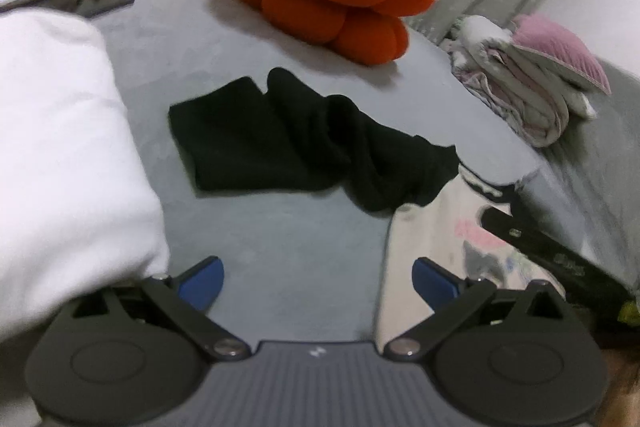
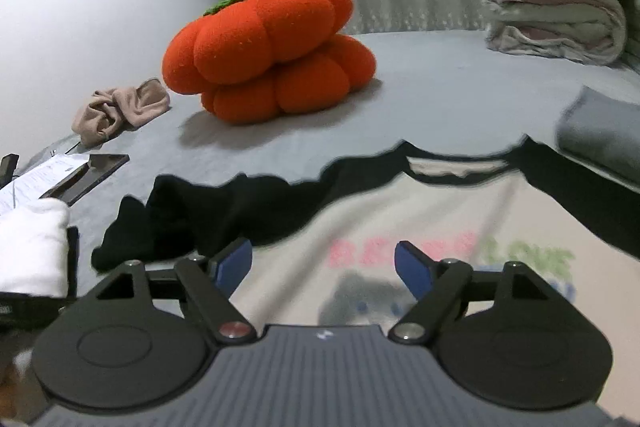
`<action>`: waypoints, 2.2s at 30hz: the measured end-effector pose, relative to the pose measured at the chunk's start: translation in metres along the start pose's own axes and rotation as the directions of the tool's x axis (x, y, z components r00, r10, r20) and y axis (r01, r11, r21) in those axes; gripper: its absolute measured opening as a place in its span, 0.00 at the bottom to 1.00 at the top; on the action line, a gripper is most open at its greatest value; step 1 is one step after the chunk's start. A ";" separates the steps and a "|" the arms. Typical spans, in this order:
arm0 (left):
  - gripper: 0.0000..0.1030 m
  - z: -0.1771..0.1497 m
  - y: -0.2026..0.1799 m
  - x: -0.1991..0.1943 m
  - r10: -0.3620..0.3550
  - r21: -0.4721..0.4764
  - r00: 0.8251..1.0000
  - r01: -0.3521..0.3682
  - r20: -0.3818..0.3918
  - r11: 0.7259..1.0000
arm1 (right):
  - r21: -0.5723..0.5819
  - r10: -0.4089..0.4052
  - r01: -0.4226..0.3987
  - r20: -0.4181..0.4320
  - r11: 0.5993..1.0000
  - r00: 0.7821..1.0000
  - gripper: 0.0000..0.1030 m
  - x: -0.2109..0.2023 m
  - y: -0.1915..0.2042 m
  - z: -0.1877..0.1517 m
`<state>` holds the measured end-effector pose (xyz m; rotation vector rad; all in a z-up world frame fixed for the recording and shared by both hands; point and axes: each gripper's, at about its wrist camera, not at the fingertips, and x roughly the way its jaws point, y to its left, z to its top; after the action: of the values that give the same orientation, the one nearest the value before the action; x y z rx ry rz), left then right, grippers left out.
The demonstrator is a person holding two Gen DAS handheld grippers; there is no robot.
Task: Fold clothes
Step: 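Grasp the other black sleeve cuff with the left gripper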
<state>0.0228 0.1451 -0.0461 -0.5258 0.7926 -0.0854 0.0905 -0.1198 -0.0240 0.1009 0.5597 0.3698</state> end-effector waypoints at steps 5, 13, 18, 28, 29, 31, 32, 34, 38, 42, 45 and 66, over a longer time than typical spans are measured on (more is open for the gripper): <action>0.98 0.016 -0.009 -0.003 -0.021 -0.049 0.999 0.019 -0.040 0.999 | 0.024 0.042 -0.043 0.036 0.999 0.998 0.95 0.032 -0.003 0.001; 0.98 0.045 -0.023 0.019 0.094 -0.011 0.996 -0.094 -0.010 0.995 | 0.185 0.115 -0.119 0.030 0.976 0.993 1.00 0.037 -0.035 -0.020; 0.97 0.058 -0.003 0.028 0.174 -0.150 0.985 -0.173 -0.004 0.974 | 0.235 0.142 -0.148 0.043 0.961 0.989 1.00 0.033 -0.041 -0.019; 0.93 0.063 -0.013 0.041 0.371 -0.126 0.926 -0.361 0.074 0.924 | 0.229 0.136 -0.141 0.035 0.963 0.990 1.00 0.038 -0.038 -0.017; 0.93 0.063 -0.016 0.046 0.394 -0.105 0.915 -0.386 0.082 0.917 | 0.232 0.135 -0.140 0.039 0.962 0.990 1.00 0.037 -0.039 -0.017; 0.92 0.063 -0.019 0.053 0.429 -0.068 0.897 -0.424 0.108 0.903 | 0.241 0.118 -0.127 0.050 0.962 0.992 1.00 0.035 -0.041 -0.016; 0.91 0.063 -0.021 0.057 0.442 -0.055 0.889 -0.439 0.123 0.897 | 0.246 0.109 -0.119 0.054 0.962 0.993 1.00 0.035 -0.042 -0.016; 0.91 0.064 -0.026 0.066 0.461 -0.028 0.876 -0.462 0.142 0.886 | 0.269 0.101 -0.116 0.067 0.956 0.993 1.00 0.034 -0.047 -0.016; 0.84 0.061 -0.031 0.078 0.463 0.018 0.876 -0.469 0.139 0.883 | 0.301 0.081 -0.104 0.086 0.948 0.993 1.00 0.032 -0.056 -0.015; 0.59 0.062 -0.028 0.081 0.423 0.008 0.897 -0.427 0.128 0.904 | 0.325 0.080 -0.106 0.092 0.940 0.993 1.00 0.032 -0.062 -0.015; 0.21 0.067 -0.031 0.079 0.387 0.037 0.915 -0.393 0.113 0.919 | 0.326 0.082 -0.107 0.090 0.939 0.993 1.00 0.032 -0.063 -0.015; 0.35 0.138 -0.027 0.070 0.542 0.314 0.827 -0.559 0.147 0.768 | 0.330 0.087 -0.111 0.085 0.938 0.993 1.00 0.033 -0.065 -0.016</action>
<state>0.1721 0.1609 0.0013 0.0572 0.8363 0.3332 0.1287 -0.1684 -0.0666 0.4696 0.5463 0.3650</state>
